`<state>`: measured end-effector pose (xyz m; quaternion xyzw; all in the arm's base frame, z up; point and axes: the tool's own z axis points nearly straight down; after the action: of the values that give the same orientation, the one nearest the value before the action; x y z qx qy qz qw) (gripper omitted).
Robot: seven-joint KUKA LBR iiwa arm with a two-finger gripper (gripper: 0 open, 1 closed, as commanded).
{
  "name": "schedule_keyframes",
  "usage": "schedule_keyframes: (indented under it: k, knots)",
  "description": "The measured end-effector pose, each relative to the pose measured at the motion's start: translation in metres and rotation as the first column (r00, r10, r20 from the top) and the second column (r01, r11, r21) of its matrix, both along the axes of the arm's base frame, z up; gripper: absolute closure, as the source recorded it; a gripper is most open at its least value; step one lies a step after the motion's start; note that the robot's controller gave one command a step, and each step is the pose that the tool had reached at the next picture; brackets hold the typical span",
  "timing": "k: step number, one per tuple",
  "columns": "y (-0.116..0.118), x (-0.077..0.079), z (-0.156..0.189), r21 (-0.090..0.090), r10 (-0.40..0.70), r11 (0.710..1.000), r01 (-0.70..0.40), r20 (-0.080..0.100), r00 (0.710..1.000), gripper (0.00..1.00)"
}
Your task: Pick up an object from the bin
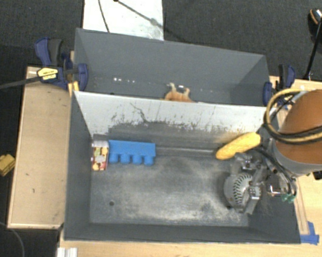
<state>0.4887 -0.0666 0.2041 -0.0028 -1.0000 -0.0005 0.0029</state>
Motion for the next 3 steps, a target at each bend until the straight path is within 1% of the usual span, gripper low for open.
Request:
schedule_keyframes:
  k: [1,2,3]
  knots:
    - [0.000,0.002,0.004,-0.001,0.002,1.000,-0.002,0.009,1.000,0.00]
    - [-0.017,-0.002,-0.031,-0.002,0.061,0.998,-0.061,0.012,0.998,0.00]
    - [-0.020,0.002,-0.073,-0.001,-0.020,1.000,0.020,0.010,1.000,0.00]
